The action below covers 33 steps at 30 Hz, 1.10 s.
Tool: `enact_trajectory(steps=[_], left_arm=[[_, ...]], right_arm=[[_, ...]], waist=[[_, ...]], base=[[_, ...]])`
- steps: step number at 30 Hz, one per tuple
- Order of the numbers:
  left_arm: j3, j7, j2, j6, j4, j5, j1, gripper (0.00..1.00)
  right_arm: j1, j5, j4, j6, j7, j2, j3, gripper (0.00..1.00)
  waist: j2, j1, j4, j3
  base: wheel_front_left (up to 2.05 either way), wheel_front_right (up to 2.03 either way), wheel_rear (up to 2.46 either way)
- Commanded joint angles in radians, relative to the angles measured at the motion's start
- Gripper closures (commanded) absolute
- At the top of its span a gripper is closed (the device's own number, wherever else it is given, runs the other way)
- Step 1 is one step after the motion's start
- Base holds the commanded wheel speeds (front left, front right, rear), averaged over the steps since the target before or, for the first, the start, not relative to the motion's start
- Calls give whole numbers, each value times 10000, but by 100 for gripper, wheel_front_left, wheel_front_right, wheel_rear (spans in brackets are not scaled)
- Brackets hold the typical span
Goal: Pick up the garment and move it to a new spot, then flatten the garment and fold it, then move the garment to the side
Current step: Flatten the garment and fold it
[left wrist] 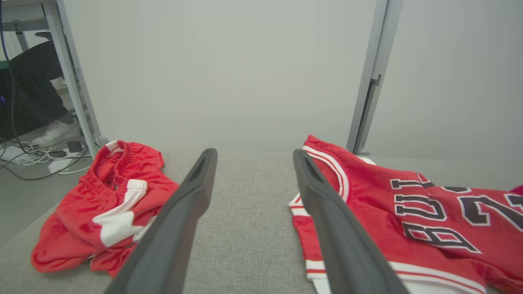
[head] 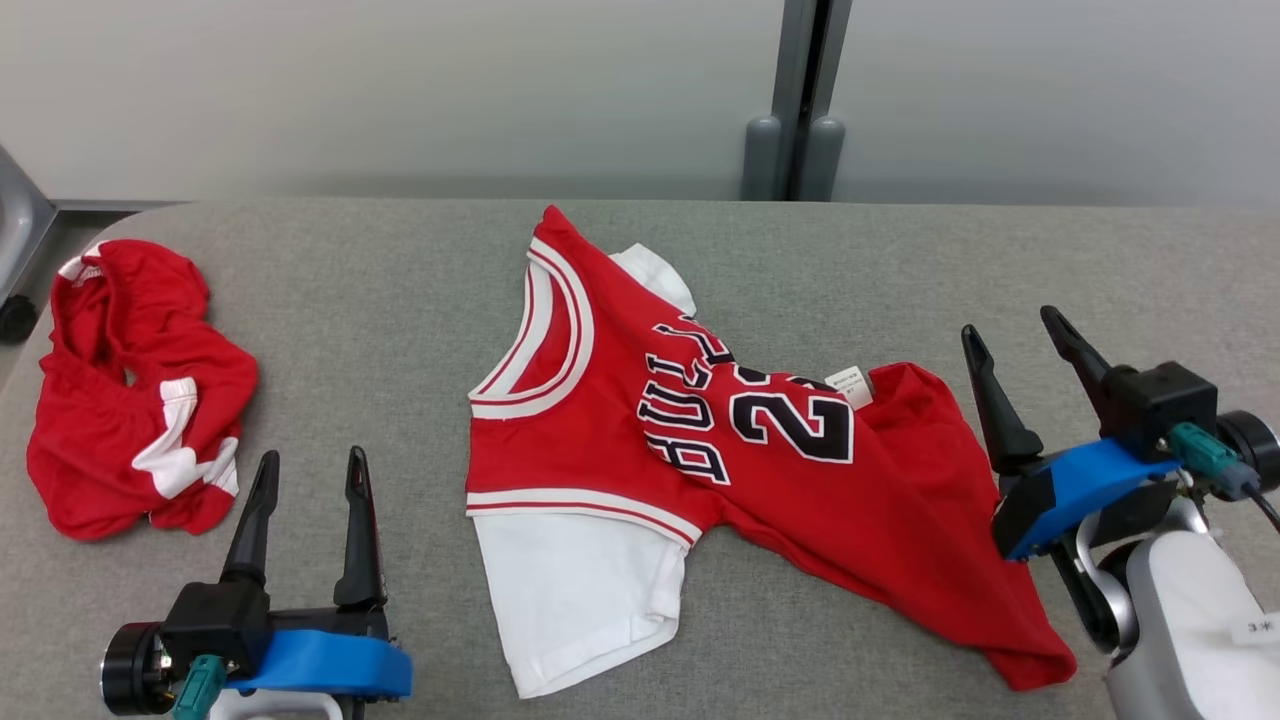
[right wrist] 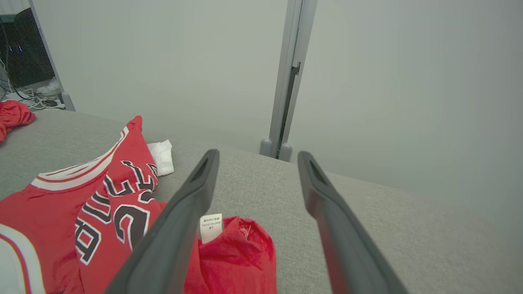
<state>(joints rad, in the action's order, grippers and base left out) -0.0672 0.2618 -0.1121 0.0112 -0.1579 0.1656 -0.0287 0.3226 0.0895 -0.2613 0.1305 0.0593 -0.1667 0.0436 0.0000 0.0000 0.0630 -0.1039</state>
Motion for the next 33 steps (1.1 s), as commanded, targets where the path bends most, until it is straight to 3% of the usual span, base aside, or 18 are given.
enact_trajectory(steps=[1, 14, 21, 29, 31, 33], left_arm=[[45, 46, 43, 48, -35, -50, -170, 0], [-3, 46, 421, 257, -209, -147, -717, 0], [-43, 46, 524, 362, -316, -175, -877, 0], [-73, 46, 598, 419, -462, -156, -1019, 0], [-81, 46, 606, 425, -487, -151, -1019, 0], [-74, 46, 606, 435, -476, -149, -1022, 0]], right_arm=[[209, -85, -156, 5, -145, -116, 80, 0], [1466, 265, -2908, 5, -1884, -1123, 1002, 0], [1938, 110, -4389, 4, -2279, -1537, 1283, 0], [2151, 437, -5766, 5, -2808, -1368, 1564, 0], [2267, 650, -5807, 16, -2677, -1305, 1706, 100], [2477, 837, -5777, 13, -2491, -1352, 1720, 100]], waist=[[0, 0, 142, -143], [0, 0, 979, -948], [0, 0, 1221, -1116], [0, 0, 1304, -1161], [0, 0, 1307, -1168], [0, 0, 1291, -1185]], base=[[0, 0, 0], [0, 0, 0], [0, 0, 0], [0, 0, 0], [0, 0, 0], [0, 0, 0]])
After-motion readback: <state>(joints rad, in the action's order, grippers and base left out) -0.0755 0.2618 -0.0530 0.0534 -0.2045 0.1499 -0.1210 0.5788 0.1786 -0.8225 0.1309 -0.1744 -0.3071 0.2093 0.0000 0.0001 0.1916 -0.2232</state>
